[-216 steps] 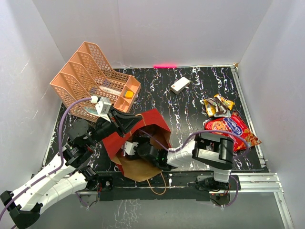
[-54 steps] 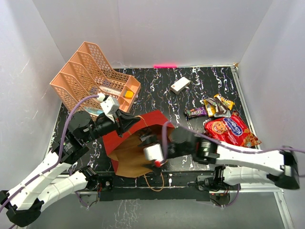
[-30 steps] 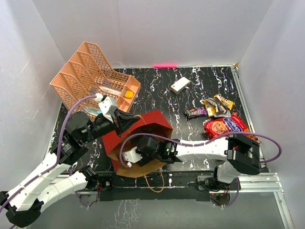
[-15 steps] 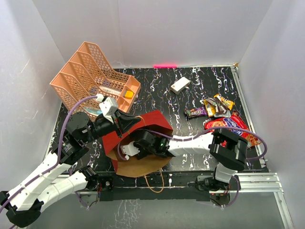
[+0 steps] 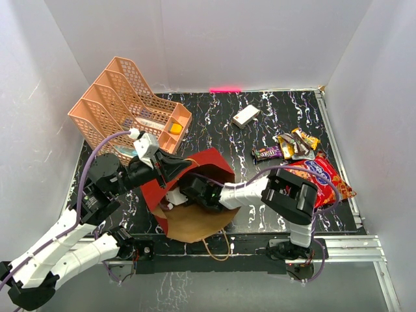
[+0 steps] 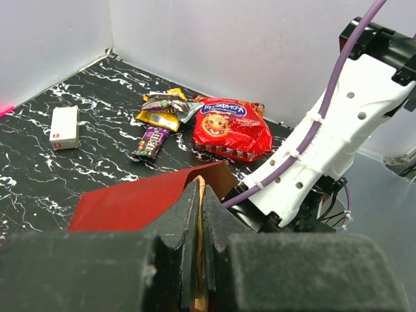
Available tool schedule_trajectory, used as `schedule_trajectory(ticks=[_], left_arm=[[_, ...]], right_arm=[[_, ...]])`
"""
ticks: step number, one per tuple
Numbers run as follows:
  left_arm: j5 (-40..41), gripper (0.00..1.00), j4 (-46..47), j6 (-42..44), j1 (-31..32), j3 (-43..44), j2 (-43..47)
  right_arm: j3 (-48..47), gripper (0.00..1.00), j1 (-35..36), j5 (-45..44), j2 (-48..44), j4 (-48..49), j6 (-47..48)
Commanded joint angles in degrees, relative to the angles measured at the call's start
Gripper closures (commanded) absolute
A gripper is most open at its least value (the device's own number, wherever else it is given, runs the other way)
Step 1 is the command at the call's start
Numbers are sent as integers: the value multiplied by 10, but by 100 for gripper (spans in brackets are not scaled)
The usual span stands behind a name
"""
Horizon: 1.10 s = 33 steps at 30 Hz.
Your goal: Take the snacks out of the paper bag
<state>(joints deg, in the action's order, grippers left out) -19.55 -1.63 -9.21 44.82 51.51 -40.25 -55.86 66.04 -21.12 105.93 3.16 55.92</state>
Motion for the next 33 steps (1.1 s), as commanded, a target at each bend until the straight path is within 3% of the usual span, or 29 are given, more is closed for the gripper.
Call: schedule_trajectory(ticks=[1, 8, 16, 25, 33], left_arm=[[-6, 99, 18, -2, 2, -1, 15], [-1, 99, 7, 2, 2, 4, 17], [6, 99, 12, 6, 2, -2, 12], [14, 99, 13, 10, 2, 2, 2], [22, 99, 18, 2, 2, 10, -5]], right_arm=[[-32, 50, -11, -37, 15, 47, -9], [-50, 69, -11, -6, -26, 14, -33], [-17, 91, -11, 160, -189, -104, -69], [47, 92, -12, 384, -417, -167, -112], [34, 92, -12, 360, -415, -225, -124]])
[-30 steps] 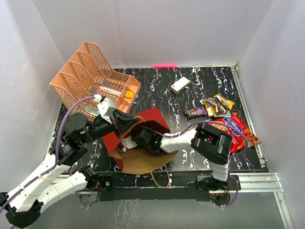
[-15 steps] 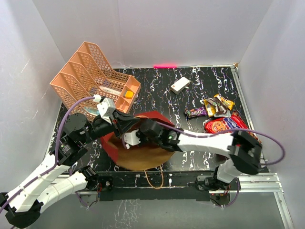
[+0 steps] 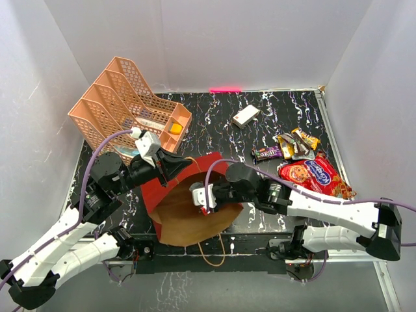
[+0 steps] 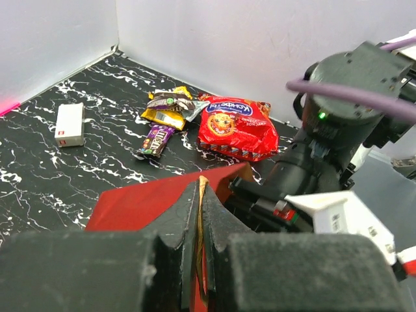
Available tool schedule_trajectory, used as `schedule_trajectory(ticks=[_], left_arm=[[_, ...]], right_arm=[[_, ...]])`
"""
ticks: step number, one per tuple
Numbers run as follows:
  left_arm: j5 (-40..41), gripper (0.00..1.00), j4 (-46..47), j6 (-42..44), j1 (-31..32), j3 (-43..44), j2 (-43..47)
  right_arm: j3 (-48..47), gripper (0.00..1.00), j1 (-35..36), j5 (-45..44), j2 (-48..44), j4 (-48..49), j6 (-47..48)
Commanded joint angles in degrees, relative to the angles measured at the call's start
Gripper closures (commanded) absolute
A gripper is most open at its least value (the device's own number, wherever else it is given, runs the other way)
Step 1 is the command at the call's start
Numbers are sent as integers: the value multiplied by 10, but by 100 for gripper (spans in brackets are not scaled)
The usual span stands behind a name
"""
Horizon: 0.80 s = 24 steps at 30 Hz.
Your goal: Take the snacks out of the paper bag
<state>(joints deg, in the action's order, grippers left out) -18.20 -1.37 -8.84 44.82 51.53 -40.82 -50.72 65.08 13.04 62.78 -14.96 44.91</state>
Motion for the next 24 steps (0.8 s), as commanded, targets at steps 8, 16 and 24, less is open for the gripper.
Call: schedule_trajectory(ticks=[8, 16, 24], left_arm=[[36, 99, 6, -4, 1, 16, -1], [162, 98, -15, -17, 2, 13, 5], [171, 98, -20, -31, 2, 7, 10]], right_arm=[[-138, 92, -2, 156, -19, -108, 13], [-173, 92, -2, 8, -102, 21, 61], [-81, 92, -107, -457, -8, 267, 74]])
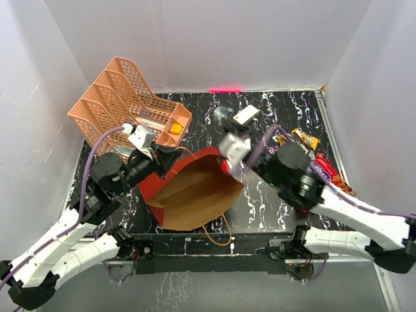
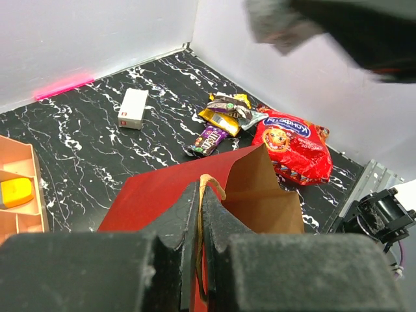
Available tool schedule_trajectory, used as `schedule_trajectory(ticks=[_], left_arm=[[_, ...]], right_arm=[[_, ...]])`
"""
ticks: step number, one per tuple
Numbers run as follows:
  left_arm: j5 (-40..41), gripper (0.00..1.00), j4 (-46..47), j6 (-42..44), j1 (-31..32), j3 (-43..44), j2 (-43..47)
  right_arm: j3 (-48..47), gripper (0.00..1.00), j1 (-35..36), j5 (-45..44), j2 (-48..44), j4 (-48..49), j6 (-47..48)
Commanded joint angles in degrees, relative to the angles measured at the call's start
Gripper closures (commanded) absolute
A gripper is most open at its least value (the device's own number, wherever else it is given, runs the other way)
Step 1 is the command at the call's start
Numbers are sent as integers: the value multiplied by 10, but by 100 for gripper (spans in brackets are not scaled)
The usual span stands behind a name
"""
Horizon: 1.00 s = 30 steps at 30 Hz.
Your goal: Take the snacks out of the paper bag
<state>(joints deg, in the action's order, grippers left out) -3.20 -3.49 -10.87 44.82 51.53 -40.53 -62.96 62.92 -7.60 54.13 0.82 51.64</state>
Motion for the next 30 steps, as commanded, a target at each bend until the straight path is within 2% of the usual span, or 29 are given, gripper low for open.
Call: schedule_trajectory(ticks=[1, 7, 11, 17, 21, 23, 24, 26, 27, 30], left_arm=[[21, 98, 1, -12, 2, 7, 7], [14, 98, -1, -11, 2, 11, 5], [8, 98, 1, -12, 1, 9, 3], [-8, 98, 12, -14, 2, 11, -5], [-21, 98, 35, -24, 2, 20, -20], [-35, 98, 52, -33, 2, 24, -31], [-45, 98, 62, -38, 2, 27, -36], [-57, 98, 79, -47, 2, 34, -48], [-59, 98, 87, -53, 1, 37, -53], [-64, 98, 118, -65, 2, 43, -67]], right_arm=[[55, 92, -125, -245, 93, 105, -17], [108, 92, -301, -186, 188, 84, -120], [116, 92, -374, -163, 272, 79, -163], [118, 92, -423, -199, 388, 69, -165], [110, 91, -423, -188, 411, 39, -186], [108, 79, -424, -172, 407, 25, -206], [105, 68, -423, -158, 400, 15, -221], [99, 37, -423, -128, 375, -8, -242], [95, 27, -423, -110, 356, -20, -262], [95, 12, -423, -59, 276, -39, -298]])
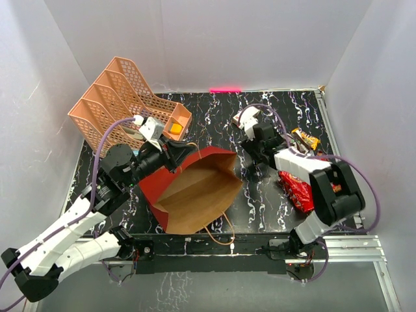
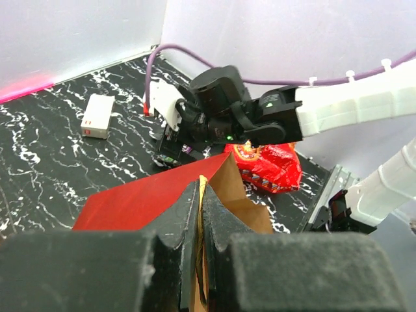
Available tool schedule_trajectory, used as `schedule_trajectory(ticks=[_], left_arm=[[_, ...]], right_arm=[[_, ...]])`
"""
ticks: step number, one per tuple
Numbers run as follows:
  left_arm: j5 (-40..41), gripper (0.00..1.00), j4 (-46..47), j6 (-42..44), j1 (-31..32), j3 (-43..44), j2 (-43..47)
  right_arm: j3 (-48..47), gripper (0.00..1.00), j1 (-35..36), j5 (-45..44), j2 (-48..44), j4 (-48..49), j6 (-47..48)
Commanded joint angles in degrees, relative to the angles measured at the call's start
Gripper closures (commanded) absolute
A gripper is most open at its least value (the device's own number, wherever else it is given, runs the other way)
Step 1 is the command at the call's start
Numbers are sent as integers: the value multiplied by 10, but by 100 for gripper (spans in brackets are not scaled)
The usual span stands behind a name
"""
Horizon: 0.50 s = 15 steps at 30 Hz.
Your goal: Take the snacks out of the paper bag
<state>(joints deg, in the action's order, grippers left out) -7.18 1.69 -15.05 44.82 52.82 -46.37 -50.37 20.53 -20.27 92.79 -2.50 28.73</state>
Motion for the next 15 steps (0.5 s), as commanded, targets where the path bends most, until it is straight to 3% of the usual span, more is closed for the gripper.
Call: schedule_trajectory(ticks=[1, 3, 6, 10, 12, 15], left_arm=[[-26, 98, 75, -28, 2, 32, -14], [-27, 97, 94, -40, 2, 37, -25], [-28, 96, 124, -64, 2, 43, -47], [-29, 95, 156, -99, 1, 68, -89], [-32, 95, 171, -113, 2, 84, -111], [-17, 94, 196, -142, 2, 113, -141]], right_arm=[[-30, 8, 0, 78, -139, -7, -78], [-29, 2, 0, 90, -197, -6, -93], [-28, 1, 0, 95, -276, 7, -132], [-26, 1, 1, 4, -344, 25, -261], [-39, 1, 1, -45, -359, -4, -327], [-65, 1, 1, -30, -364, -82, -343]])
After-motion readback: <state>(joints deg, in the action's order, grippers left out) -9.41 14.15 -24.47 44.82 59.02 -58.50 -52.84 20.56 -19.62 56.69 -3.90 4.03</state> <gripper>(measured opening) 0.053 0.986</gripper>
